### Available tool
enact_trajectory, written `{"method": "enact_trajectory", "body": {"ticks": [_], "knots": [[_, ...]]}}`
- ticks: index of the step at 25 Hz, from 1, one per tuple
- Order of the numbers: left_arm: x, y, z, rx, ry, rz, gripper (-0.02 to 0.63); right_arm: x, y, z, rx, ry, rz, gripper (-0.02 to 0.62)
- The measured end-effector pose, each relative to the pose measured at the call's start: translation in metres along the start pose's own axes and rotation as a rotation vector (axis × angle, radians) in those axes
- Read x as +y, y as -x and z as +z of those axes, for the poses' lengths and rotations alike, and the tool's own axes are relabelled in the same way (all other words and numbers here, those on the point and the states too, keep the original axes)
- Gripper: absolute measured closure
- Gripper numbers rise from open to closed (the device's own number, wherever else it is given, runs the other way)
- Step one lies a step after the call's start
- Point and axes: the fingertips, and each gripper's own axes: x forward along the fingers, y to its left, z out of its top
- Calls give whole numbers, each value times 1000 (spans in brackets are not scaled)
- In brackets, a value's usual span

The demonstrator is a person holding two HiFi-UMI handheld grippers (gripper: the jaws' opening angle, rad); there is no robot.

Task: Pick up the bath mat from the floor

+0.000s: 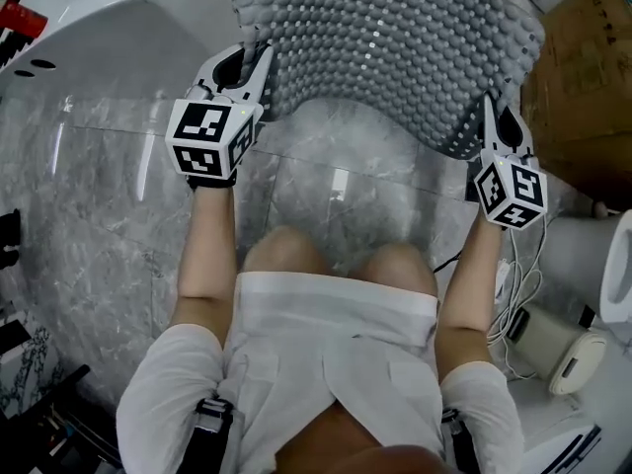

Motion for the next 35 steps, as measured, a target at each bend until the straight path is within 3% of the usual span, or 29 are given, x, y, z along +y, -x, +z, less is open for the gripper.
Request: {"method": "enact_trajectory", "body": {"ticks": [6,13,35], "knots": [[10,12,46,-119,25,45,552,-9,14,45,-97,30,-36,534],[8,24,75,-198,1,77,554,-8,26,68,-177,36,-39,534],[6,28,84,-249,1,73,554,-4,30,79,-246,60,-49,534]]}}
